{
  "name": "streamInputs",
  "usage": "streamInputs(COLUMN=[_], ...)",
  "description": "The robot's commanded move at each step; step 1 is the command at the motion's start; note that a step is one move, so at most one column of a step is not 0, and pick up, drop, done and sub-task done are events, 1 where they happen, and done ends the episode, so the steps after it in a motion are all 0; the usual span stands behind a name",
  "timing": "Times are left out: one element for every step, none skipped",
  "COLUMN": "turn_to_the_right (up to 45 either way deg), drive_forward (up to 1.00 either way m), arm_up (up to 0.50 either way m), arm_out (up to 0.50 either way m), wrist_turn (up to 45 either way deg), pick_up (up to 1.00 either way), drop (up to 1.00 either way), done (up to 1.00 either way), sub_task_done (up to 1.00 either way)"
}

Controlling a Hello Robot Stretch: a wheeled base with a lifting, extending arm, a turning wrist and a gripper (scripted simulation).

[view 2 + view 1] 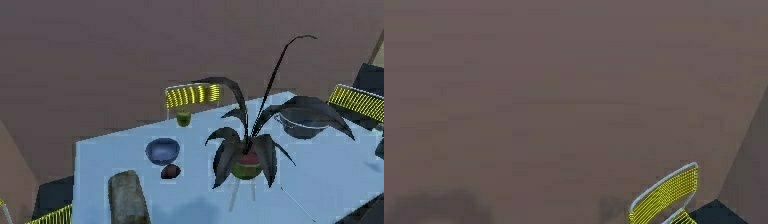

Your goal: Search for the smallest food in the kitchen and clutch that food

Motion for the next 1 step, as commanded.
streamInputs(turn_to_the_right=[0.0], drive_forward=[0.00], arm_up=[0.00], arm_out=[0.40], wrist_turn=[0.0], pick_up=[0.00], drop=[0.00], done=[0.00], sub_task_done=[0.00])
